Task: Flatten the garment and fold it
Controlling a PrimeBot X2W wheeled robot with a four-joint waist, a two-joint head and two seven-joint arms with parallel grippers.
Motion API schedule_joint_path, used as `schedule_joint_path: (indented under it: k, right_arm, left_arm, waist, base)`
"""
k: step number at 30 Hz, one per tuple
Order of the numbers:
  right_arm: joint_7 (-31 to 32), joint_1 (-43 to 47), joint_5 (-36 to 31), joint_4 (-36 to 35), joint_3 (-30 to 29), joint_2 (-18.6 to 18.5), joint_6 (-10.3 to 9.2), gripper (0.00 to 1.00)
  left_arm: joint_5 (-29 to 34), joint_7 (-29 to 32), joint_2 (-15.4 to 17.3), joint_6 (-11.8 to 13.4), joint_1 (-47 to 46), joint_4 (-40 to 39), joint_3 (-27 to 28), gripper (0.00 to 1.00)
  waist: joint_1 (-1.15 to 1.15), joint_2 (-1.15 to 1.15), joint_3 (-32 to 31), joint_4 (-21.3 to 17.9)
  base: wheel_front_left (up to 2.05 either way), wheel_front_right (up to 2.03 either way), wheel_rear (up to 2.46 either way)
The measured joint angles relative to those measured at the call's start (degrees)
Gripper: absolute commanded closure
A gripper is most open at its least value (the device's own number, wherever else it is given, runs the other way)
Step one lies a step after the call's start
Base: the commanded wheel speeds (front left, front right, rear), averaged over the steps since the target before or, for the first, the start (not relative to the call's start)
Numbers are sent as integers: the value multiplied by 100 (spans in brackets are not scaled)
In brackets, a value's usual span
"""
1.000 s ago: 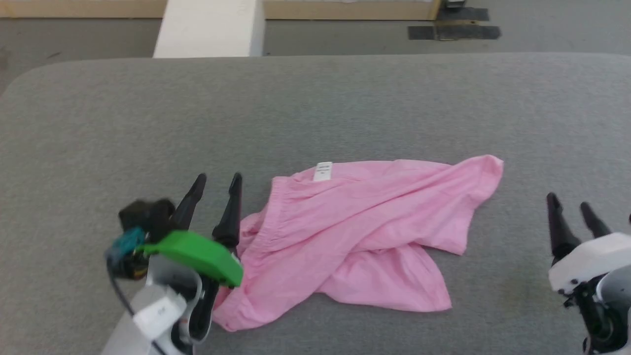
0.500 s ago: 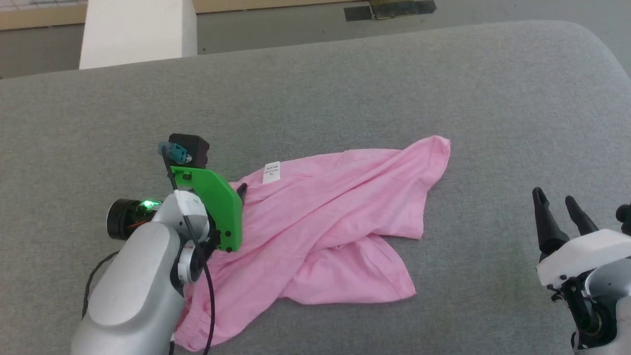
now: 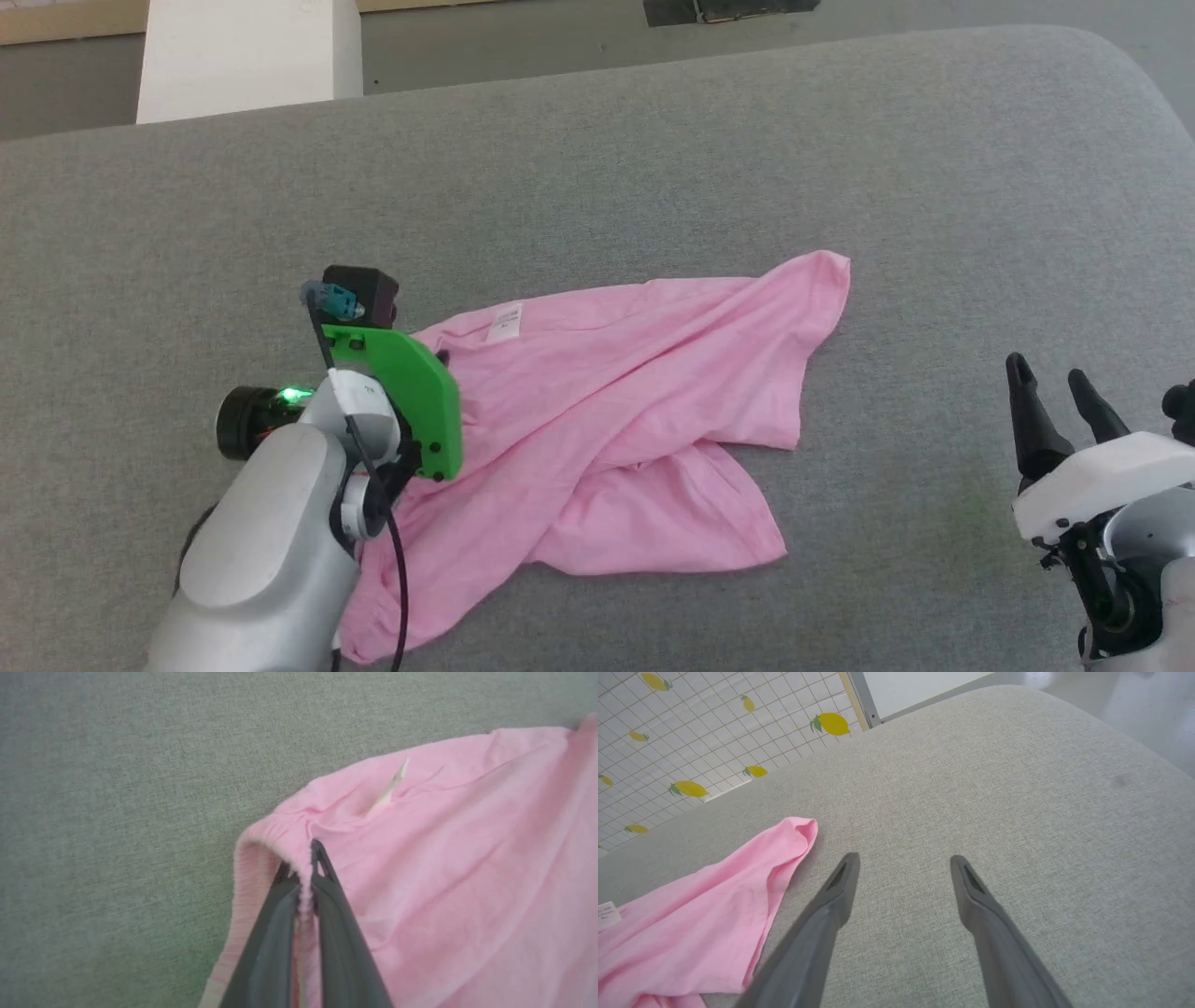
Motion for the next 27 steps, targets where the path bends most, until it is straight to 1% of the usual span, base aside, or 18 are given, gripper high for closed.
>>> schedule_joint_path:
  k: [4,7,11,14,16,18,20,24,27]
  right_arm:
    - [29,-1,-126,-82,88,0,-1,0]
    - [203,-41,-281,-258,226,0,0,0]
    - [720,-443,-655,-381,567,0,0,0]
    - [1272,-900,-1053,-288,844,0,0,0]
    - [1494,-1215,-1193,-116,928,7,0,0]
    - [1761,-1551,-1410,218,990,2,0,0]
    - [1871,-1805,-1613,553,1031,1,0,0]
    - [1869,-2268,-1896,1252,1024,2,0,0]
    - [1720,-2501,-1985,1708,949,4,0,0]
  left_arm:
    - [-108,-425,-110,-70,15,-138,132,100]
    - [-222,-760,-140,-71,113,-381,237,100]
    - [-307,-1068,-169,-68,517,-778,331,100]
    - [-348,-1168,-199,-60,723,-1062,332,100]
    - [-350,-1191,-213,-45,764,-1207,336,100]
    - [-350,-1222,-215,-36,764,-1323,339,100]
    - [-350,-1247,-221,-34,761,-1392,338,100]
    - [-349,-1292,-234,-25,721,-1475,336,100]
    - [-349,-1296,-233,-25,675,-1504,328,100]
  waist:
    - [0,0,-4,51]
    - [0,0,5,97]
    - [0,0,53,116]
    - [0,0,113,143]
    - [0,0,168,168]
    - [0,0,241,200]
    - [0,0,312,234]
    - [0,0,478,316]
    - [0,0,600,378]
  base:
    - [0,0,0]
    - [0,0,0]
    - [0,0,0]
    - [0,0,0]
    - [0,0,0]
    - [0,0,0]
    - [0,0,0]
    - [0,0,0]
    - [0,0,0]
